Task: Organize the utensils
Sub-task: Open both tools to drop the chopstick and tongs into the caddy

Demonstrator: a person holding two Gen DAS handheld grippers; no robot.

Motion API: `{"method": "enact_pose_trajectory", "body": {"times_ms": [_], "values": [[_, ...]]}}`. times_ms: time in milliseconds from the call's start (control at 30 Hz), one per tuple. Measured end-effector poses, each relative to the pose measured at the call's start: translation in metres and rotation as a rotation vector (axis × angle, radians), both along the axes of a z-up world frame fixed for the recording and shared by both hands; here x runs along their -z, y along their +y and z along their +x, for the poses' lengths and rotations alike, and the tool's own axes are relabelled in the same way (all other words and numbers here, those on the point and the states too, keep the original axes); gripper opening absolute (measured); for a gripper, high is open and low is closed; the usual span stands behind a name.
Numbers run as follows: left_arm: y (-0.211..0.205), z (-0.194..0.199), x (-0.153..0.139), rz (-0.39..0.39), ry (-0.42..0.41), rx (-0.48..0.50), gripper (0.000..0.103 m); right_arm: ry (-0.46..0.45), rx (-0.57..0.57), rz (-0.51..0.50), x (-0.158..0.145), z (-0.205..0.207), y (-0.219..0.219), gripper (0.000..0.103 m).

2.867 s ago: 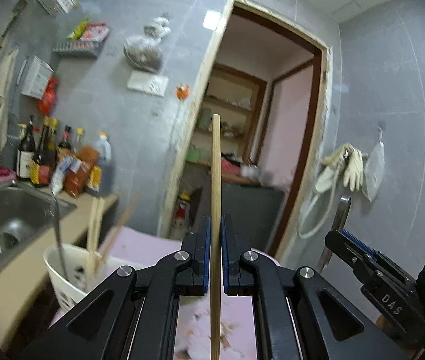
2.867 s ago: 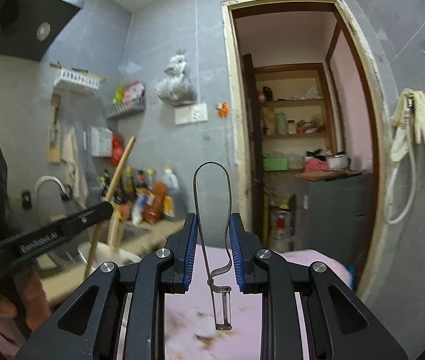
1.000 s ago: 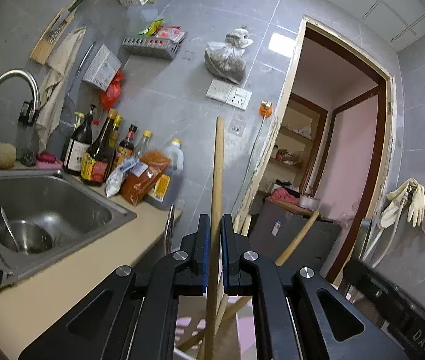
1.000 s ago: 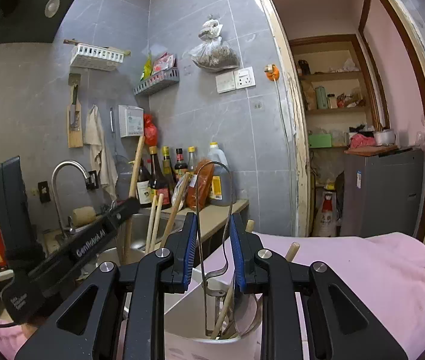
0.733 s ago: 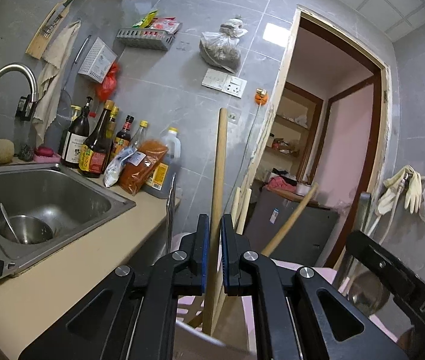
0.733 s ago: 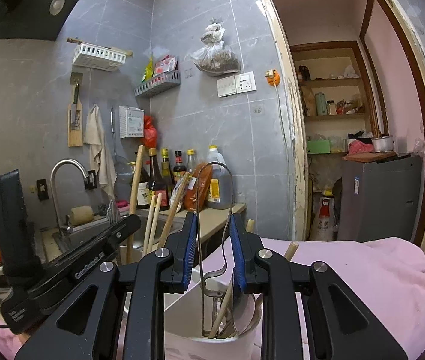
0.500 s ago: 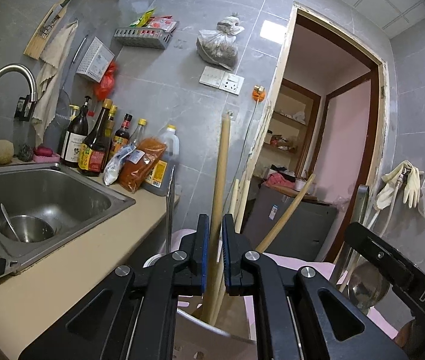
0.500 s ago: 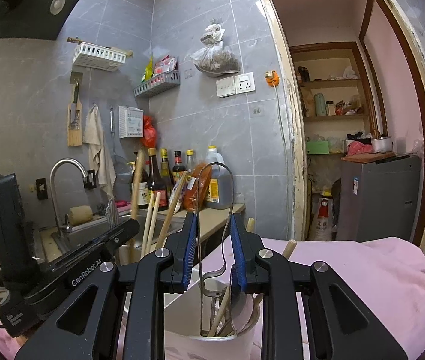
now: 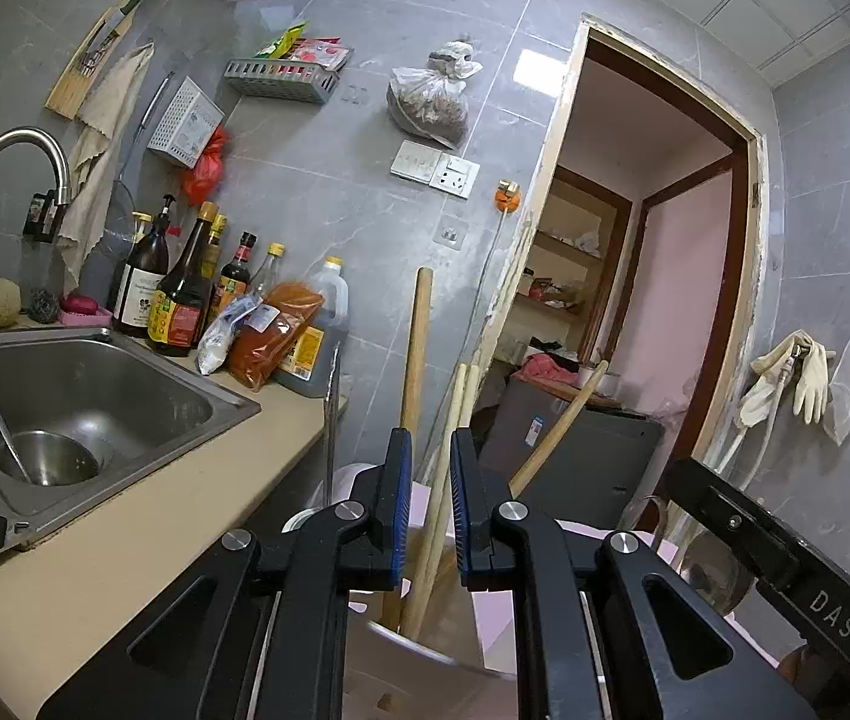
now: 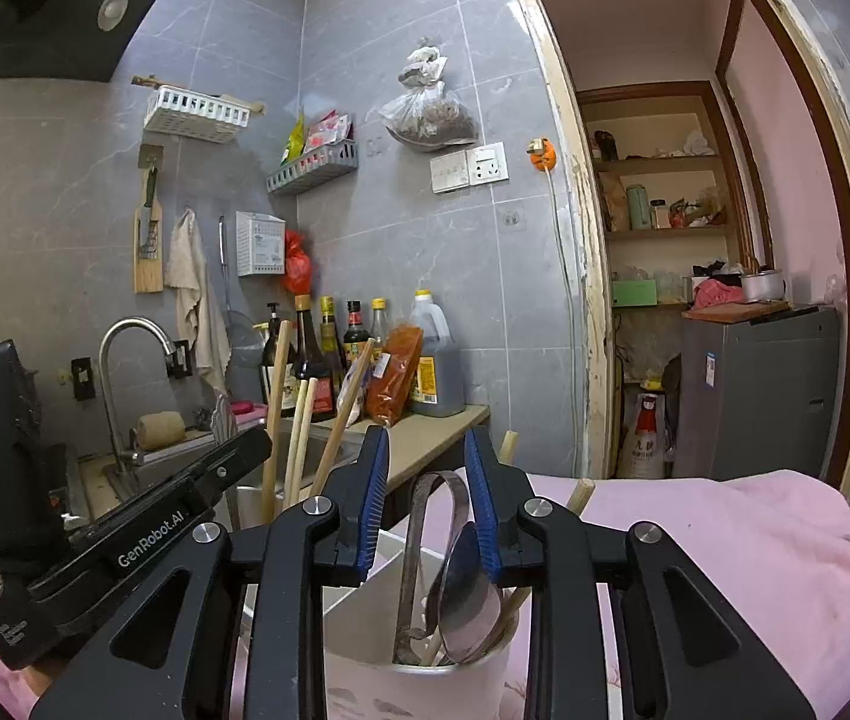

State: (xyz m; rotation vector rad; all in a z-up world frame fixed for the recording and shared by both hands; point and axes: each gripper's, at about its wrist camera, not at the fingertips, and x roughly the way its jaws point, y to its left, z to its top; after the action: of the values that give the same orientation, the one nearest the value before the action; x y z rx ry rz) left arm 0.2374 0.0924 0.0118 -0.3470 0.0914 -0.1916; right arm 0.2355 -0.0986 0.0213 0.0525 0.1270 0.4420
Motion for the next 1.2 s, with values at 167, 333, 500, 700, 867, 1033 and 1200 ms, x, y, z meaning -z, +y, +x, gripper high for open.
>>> {"method": "enact_pose_trajectory", "body": {"times_ms": [167, 333, 500, 700, 867, 1033, 1200], "values": [[-0.001, -0.004, -0.003, 0.004, -0.015, 0.001, 0.012, -0.019, 0.006, 0.011, 0.000, -0.003, -0.001, 0.029], [-0.002, -0.009, -0.008, 0.008, -0.027, 0.003, 0.013, -0.047, 0.025, 0.020, -0.004, -0.008, -0.003, 0.029], [-0.006, -0.016, -0.012, 0.017, -0.037, 0.010, 0.017, -0.066, 0.048, 0.011, -0.007, -0.013, -0.005, 0.032], [-0.009, -0.020, -0.014, 0.028, -0.045, 0.011, 0.023, -0.074, 0.074, 0.012, -0.009, -0.017, -0.010, 0.036], [-0.005, -0.024, -0.016, -0.009, -0.036, 0.012, 0.036, -0.091, 0.103, 0.020, -0.012, -0.024, -0.019, 0.046], [-0.005, -0.029, -0.020, -0.009, -0.014, 0.023, 0.045, -0.094, 0.142, 0.019, -0.015, -0.033, -0.032, 0.052], [-0.007, -0.037, -0.021, -0.008, 0.010, 0.052, 0.054, -0.082, 0.189, 0.009, -0.014, -0.044, -0.047, 0.065]]}}
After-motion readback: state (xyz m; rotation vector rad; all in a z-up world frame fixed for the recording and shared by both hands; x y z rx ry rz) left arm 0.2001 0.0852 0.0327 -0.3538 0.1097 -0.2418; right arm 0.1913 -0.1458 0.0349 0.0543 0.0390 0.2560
